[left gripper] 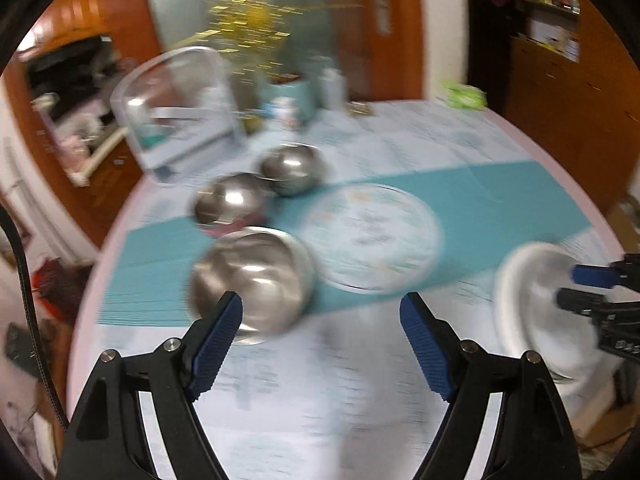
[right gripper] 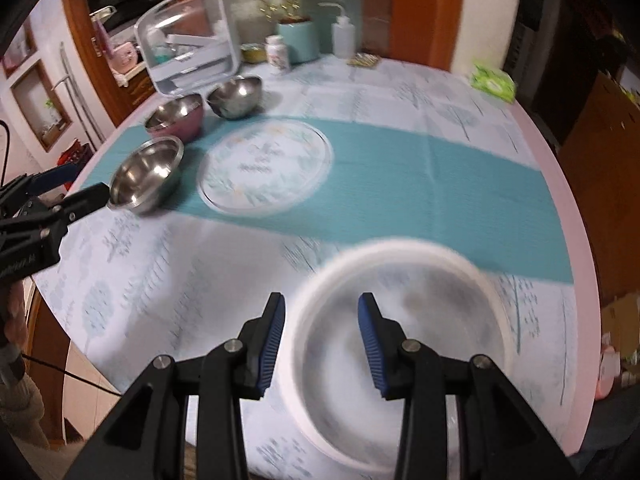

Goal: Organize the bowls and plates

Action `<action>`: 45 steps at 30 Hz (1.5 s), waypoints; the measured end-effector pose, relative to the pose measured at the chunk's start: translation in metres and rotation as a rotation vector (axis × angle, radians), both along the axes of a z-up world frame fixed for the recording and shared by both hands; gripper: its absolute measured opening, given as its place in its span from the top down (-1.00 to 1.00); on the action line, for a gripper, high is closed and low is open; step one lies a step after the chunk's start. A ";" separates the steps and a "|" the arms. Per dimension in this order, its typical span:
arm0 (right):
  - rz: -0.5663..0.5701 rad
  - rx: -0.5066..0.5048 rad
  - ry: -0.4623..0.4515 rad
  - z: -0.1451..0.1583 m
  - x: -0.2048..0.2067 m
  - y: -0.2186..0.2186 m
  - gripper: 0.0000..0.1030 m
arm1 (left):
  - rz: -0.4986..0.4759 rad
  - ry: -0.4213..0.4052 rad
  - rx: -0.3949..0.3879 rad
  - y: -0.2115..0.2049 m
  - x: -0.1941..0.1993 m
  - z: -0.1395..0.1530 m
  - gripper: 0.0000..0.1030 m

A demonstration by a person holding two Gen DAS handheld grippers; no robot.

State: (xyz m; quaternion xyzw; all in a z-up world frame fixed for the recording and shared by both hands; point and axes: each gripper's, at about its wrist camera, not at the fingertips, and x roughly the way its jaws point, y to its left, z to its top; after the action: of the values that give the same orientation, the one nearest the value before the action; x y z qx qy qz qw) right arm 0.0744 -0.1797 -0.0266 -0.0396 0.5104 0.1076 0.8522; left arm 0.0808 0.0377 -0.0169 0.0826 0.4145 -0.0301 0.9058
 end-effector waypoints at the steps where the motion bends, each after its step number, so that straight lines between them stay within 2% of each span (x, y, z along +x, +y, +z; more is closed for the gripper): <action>1: 0.008 0.004 -0.011 0.005 0.006 0.009 0.26 | 0.028 -0.012 0.015 0.011 0.004 0.004 -0.55; 6: 0.037 0.019 -0.067 0.024 0.033 0.048 0.26 | 0.133 -0.029 0.044 0.071 0.017 0.014 -0.56; 12: 0.051 0.090 -0.063 0.027 0.070 0.095 0.26 | 0.213 0.038 -0.013 0.131 0.041 0.001 -0.56; 16: 0.045 0.152 -0.001 0.008 0.098 0.124 0.26 | 0.217 0.120 -0.101 0.160 0.061 -0.022 -0.56; 18: 0.045 0.166 0.037 -0.005 0.111 0.136 0.26 | 0.227 0.162 -0.121 0.166 0.071 -0.036 -0.56; 25: 0.045 0.159 0.149 -0.057 0.146 0.176 0.26 | 0.235 0.268 -0.240 0.181 0.098 -0.080 -0.56; 29: 0.046 0.153 0.200 -0.081 0.158 0.185 0.25 | 0.242 0.303 -0.267 0.182 0.108 -0.099 -0.54; 32: 0.043 0.188 0.221 -0.088 0.161 0.185 0.26 | 0.232 0.318 -0.282 0.179 0.113 -0.108 -0.35; 34: 0.045 0.200 0.222 -0.089 0.161 0.184 0.27 | 0.221 0.341 -0.297 0.176 0.116 -0.115 0.02; 35: 0.047 0.210 0.224 -0.089 0.162 0.184 0.32 | 0.218 0.357 -0.313 0.174 0.117 -0.120 0.14; 37: 0.064 0.258 0.234 -0.089 0.162 0.183 0.54 | 0.219 0.378 -0.342 0.174 0.120 -0.127 0.53; 38: 0.072 0.273 0.242 -0.088 0.161 0.183 0.77 | 0.232 0.385 -0.348 0.173 0.120 -0.130 0.63; 39: 0.068 0.264 0.238 -0.088 0.161 0.183 0.79 | 0.247 0.383 -0.348 0.173 0.119 -0.132 0.72; 41: 0.064 0.237 0.227 -0.086 0.159 0.184 0.79 | 0.257 0.380 -0.361 0.171 0.115 -0.132 0.76; 45: 0.039 0.253 0.245 -0.081 0.153 0.173 0.81 | 0.244 0.378 -0.371 0.163 0.100 -0.123 0.76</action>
State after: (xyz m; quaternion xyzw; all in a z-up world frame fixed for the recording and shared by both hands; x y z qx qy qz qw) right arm 0.2272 -0.0071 -0.1073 0.0715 0.5921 0.1917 0.7794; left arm 0.1807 0.2003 -0.1397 -0.1420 0.5701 -0.0110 0.8091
